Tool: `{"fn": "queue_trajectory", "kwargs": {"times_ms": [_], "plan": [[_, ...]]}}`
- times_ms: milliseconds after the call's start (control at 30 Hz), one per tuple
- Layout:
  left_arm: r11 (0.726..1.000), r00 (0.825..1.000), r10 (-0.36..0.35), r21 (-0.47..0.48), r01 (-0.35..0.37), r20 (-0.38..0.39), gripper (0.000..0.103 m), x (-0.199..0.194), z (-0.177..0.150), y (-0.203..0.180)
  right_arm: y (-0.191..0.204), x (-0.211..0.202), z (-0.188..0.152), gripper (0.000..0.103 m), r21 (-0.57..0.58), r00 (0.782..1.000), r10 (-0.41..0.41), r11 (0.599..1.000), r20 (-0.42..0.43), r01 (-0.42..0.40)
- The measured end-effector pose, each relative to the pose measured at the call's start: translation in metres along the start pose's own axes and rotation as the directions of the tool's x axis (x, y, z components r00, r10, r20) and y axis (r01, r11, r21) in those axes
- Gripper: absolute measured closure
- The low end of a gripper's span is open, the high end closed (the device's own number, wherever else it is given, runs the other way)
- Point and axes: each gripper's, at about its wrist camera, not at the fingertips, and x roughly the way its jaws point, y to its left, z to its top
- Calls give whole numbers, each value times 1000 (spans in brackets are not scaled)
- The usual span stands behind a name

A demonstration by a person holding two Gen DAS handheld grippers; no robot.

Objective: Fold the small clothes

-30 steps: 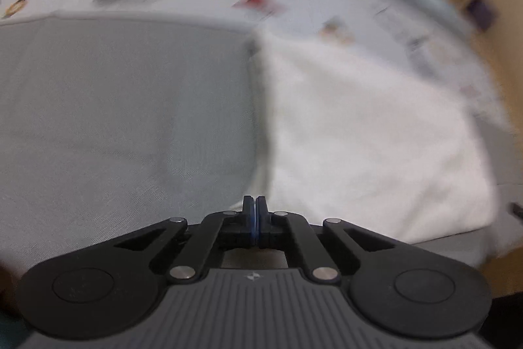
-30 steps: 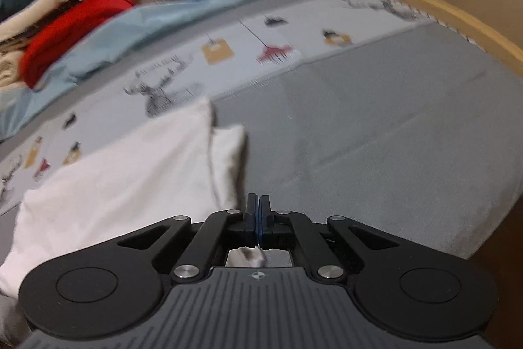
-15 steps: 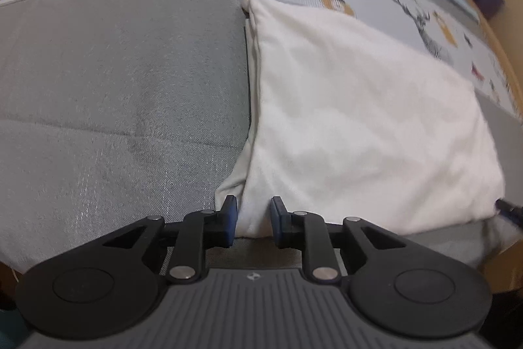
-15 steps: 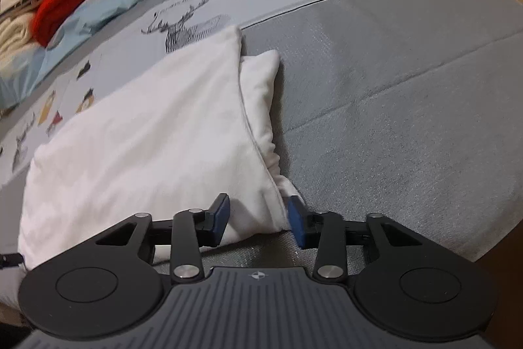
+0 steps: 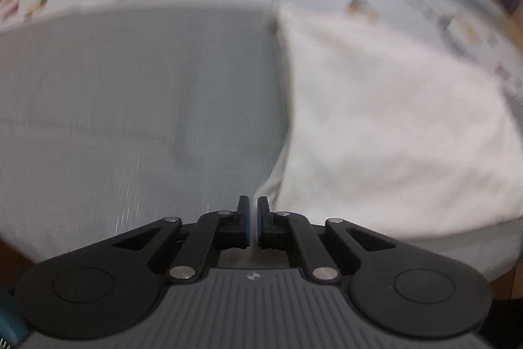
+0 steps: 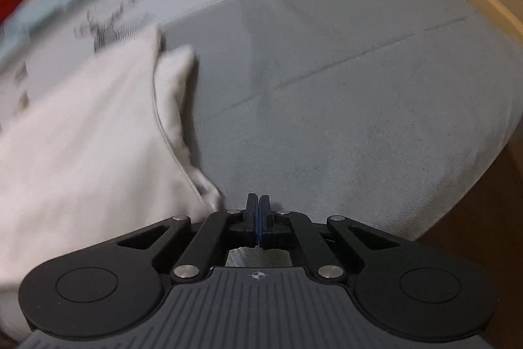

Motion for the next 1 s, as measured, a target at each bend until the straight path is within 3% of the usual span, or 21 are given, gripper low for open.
{"fn": "queue_trajectory", "kwargs": {"times_ms": [100, 200, 267, 333, 433, 500, 600, 667, 800, 900, 1000], "plan": [[996, 994, -89, 7, 88, 58, 100, -11, 4, -6, 19, -22, 4, 100, -108, 985, 106, 990, 134, -92], [993, 992, -118, 24, 118, -34, 100, 8, 0, -16, 35, -10, -1, 99, -160, 978, 201, 969, 57, -190], [996, 988, -37, 73, 49, -151, 97, 30, -6, -24, 39, 16, -8, 97, -157, 983, 164, 972, -80, -175], [995, 984, 6, 101, 12, -176, 98, 36, -10, -27, 37, 39, -18, 94, -150, 978, 70, 984, -198, -101], [994, 995, -19, 104, 28, -93, 96, 20, -3, -32, 38, 30, -9, 94, -110, 987, 89, 988, -135, -104], [994, 998, -63, 90, 65, -26, 96, 8, 2, -32, 44, 13, -3, 94, -145, 991, 126, 981, -34, -130], [993, 994, -104, 62, 102, 33, 96, 7, 15, -37, 51, 7, 0, 87, -188, 983, 178, 968, 55, -164], [995, 997, -77, 63, 75, 24, 96, 16, 17, -40, 46, 20, 3, 81, -171, 984, 175, 971, 25, -168], [996, 994, 10, 86, -1, -110, 97, 41, 12, -37, 38, 38, 0, 78, -137, 996, 84, 987, -41, -89], [998, 999, -25, 63, 28, -41, 97, 27, 14, -36, 42, 31, 3, 74, -171, 996, 83, 982, 12, -80], [994, 995, 27, 109, -16, -96, 97, 37, 10, -37, 46, 44, -9, 57, -238, 998, -22, 971, -53, 9]]}}
